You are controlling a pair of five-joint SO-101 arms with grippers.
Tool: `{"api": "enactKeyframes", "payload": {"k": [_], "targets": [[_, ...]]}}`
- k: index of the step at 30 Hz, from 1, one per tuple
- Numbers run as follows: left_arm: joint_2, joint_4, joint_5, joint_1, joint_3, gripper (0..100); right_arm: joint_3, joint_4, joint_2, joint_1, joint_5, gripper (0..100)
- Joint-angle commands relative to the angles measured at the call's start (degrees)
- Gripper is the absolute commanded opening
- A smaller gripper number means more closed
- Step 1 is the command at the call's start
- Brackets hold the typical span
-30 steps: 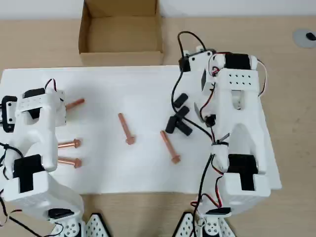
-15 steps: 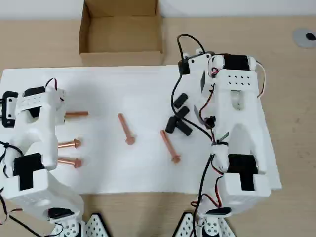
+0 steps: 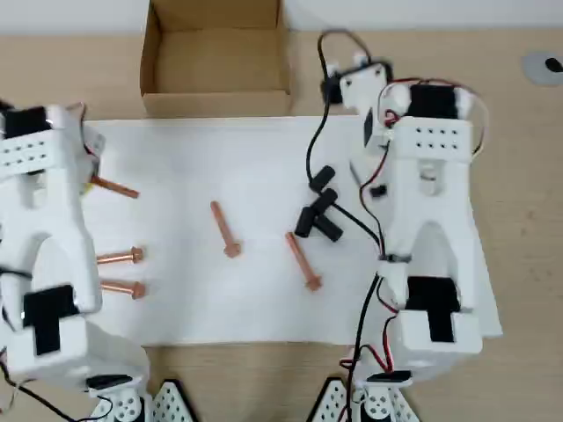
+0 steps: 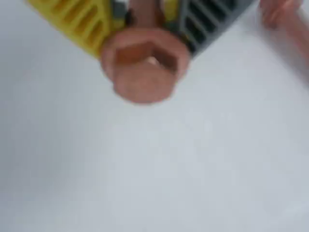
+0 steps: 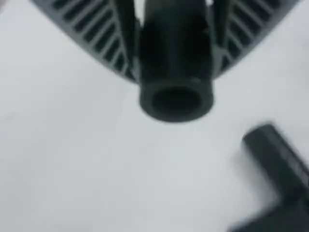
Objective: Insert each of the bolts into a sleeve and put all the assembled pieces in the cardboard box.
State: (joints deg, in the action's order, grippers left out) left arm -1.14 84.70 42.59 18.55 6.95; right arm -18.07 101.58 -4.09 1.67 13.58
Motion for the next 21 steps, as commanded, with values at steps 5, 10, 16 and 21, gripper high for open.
{"api": "enactKeyframes", "payload": {"k": [5,10,16,21], "targets": [[15.69,8.0,-18.29,-0.62,10.2,1,-19.65,0.53,14.2,1.19,0.7,1.0],[22.64,12.04,-29.36,-0.62,6.33,1,-25.89,0.44,21.41,1.54,0.7,1.0],[29.58,12.22,-40.0,-0.79,-3.87,1,-25.27,0.7,28.88,1.19,0.88,1.0],[33.71,12.22,-44.92,-7.21,-13.36,1,-14.11,0.79,38.11,1.1,4.31,1.0]]}}
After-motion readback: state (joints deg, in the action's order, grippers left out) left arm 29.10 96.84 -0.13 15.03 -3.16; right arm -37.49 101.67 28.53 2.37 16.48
